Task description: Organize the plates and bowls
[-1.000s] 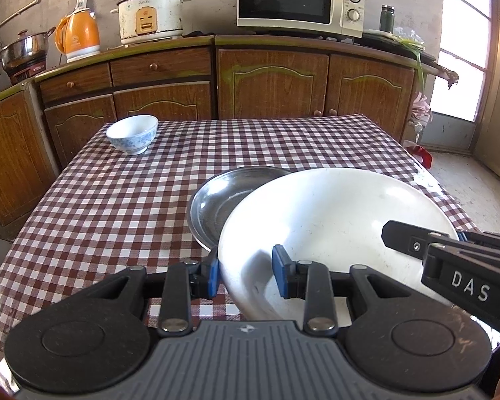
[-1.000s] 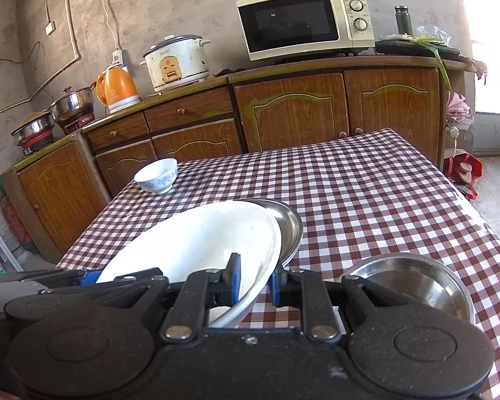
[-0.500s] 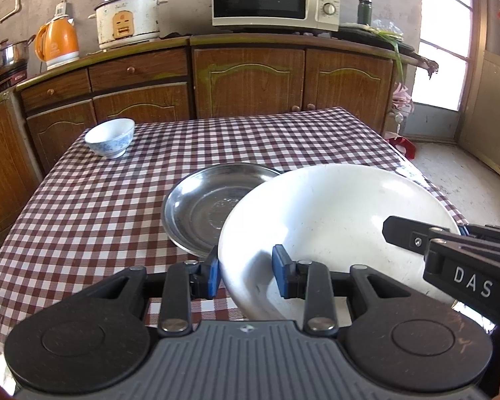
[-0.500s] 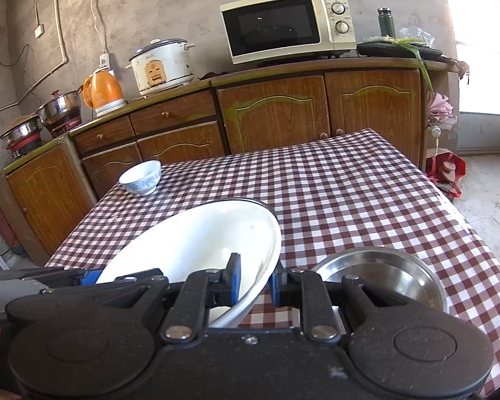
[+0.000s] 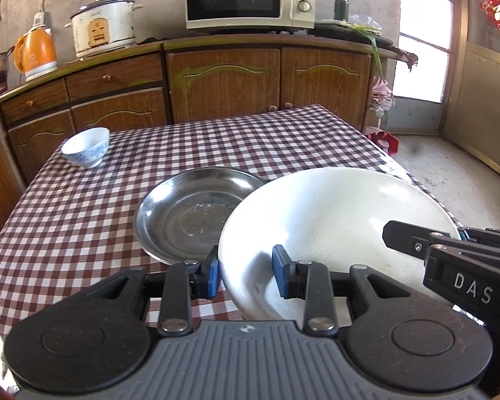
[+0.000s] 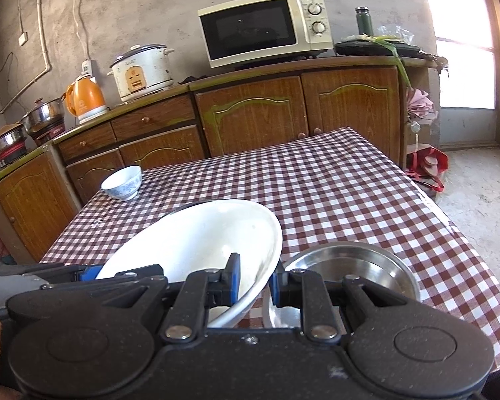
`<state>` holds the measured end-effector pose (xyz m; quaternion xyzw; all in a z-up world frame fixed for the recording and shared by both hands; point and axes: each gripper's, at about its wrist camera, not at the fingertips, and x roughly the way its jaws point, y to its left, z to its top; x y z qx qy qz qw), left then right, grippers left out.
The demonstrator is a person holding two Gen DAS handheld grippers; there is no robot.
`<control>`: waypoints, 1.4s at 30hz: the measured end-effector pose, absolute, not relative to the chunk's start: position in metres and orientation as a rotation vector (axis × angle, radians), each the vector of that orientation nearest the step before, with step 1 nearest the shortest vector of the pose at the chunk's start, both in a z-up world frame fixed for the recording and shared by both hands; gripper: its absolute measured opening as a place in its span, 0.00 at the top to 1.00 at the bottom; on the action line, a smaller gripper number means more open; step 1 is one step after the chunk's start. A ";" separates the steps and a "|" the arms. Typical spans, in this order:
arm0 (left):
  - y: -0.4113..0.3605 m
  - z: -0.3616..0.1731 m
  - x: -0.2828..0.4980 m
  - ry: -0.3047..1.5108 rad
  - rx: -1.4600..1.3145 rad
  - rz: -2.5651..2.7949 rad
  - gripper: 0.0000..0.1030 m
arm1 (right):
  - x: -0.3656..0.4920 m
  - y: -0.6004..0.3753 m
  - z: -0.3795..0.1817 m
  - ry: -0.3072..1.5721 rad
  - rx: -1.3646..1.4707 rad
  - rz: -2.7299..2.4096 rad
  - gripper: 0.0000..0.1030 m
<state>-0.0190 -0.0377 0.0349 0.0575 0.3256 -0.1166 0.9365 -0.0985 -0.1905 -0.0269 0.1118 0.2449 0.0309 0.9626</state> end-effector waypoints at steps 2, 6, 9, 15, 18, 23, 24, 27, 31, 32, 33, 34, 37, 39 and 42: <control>-0.041 0.033 -0.018 0.667 0.124 -0.249 0.68 | -0.099 -0.194 -0.028 0.498 0.231 0.052 0.77; -0.049 0.029 -0.015 0.674 0.138 -0.275 0.68 | -0.102 -0.202 -0.031 0.501 0.236 0.026 0.77; -0.057 0.026 -0.013 0.679 0.148 -0.301 0.68 | -0.104 -0.211 -0.035 0.507 0.250 0.004 0.77; -0.071 0.018 -0.011 0.693 0.163 -0.346 0.68 | -0.108 -0.226 -0.042 0.520 0.276 -0.039 0.77; -0.075 0.015 -0.010 0.702 0.170 -0.364 0.68 | -0.108 -0.233 -0.046 0.527 0.289 -0.056 0.77; -0.083 0.010 -0.007 0.713 0.180 -0.382 0.68 | -0.108 -0.240 -0.053 0.538 0.304 -0.081 0.77; -0.085 0.009 -0.007 0.716 0.181 -0.386 0.68 | -0.108 -0.241 -0.054 0.539 0.306 -0.085 0.77; -0.088 0.006 -0.006 0.723 0.188 -0.393 0.68 | -0.108 -0.245 -0.057 0.543 0.311 -0.097 0.77; -0.092 -0.001 -0.002 0.736 0.199 -0.403 0.68 | -0.107 -0.248 -0.062 0.555 0.320 -0.111 0.77; -0.093 -0.002 -0.002 0.738 0.203 -0.406 0.68 | -0.106 -0.249 -0.064 0.557 0.321 -0.115 0.77; -0.095 -0.004 -0.001 0.740 0.208 -0.409 0.68 | -0.106 -0.250 -0.065 0.559 0.322 -0.119 0.77; -0.096 -0.005 -0.001 0.744 0.210 -0.412 0.68 | -0.105 -0.252 -0.066 0.563 0.324 -0.122 0.77; -0.099 -0.010 0.002 0.757 0.212 -0.423 0.68 | -0.102 -0.256 -0.071 0.577 0.336 -0.131 0.77; -0.101 -0.013 0.004 0.764 0.219 -0.428 0.68 | -0.100 -0.259 -0.076 0.586 0.343 -0.137 0.77; -0.105 -0.018 0.006 0.771 0.225 -0.439 0.68 | -0.098 -0.263 -0.080 0.593 0.346 -0.147 0.77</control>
